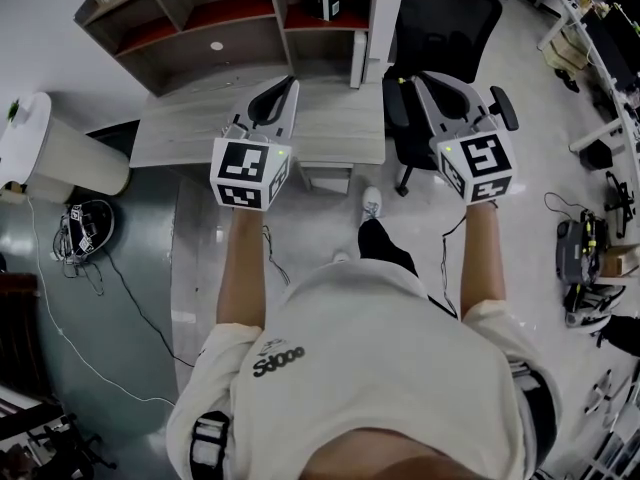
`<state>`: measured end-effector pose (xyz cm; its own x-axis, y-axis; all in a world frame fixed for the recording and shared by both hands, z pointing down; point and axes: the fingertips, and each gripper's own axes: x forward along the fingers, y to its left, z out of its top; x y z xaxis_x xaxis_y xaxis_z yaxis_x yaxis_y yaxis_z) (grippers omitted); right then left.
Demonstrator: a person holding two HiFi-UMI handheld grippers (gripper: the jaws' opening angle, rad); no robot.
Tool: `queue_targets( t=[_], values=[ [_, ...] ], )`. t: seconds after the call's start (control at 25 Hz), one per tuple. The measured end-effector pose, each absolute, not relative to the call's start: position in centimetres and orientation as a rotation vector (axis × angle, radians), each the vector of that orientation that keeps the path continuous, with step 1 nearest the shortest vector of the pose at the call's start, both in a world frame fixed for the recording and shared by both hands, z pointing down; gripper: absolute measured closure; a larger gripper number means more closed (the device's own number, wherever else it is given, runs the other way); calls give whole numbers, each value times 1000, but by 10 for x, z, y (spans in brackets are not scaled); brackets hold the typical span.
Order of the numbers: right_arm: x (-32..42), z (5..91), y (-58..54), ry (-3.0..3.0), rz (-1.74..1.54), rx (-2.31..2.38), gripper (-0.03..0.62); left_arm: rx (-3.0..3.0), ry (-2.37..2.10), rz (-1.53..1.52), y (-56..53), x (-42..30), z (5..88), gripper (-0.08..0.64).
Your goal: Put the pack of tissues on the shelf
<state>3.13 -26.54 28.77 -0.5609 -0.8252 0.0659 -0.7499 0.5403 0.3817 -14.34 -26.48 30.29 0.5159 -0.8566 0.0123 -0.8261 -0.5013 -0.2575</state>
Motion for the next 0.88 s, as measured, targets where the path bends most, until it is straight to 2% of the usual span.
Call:
queue_targets(
  t=[0.88],
  values=[
    [17,297,-269,-2550,-444,1286,588,-2580,1403,-244,-265,-151,314,541]
  ],
)
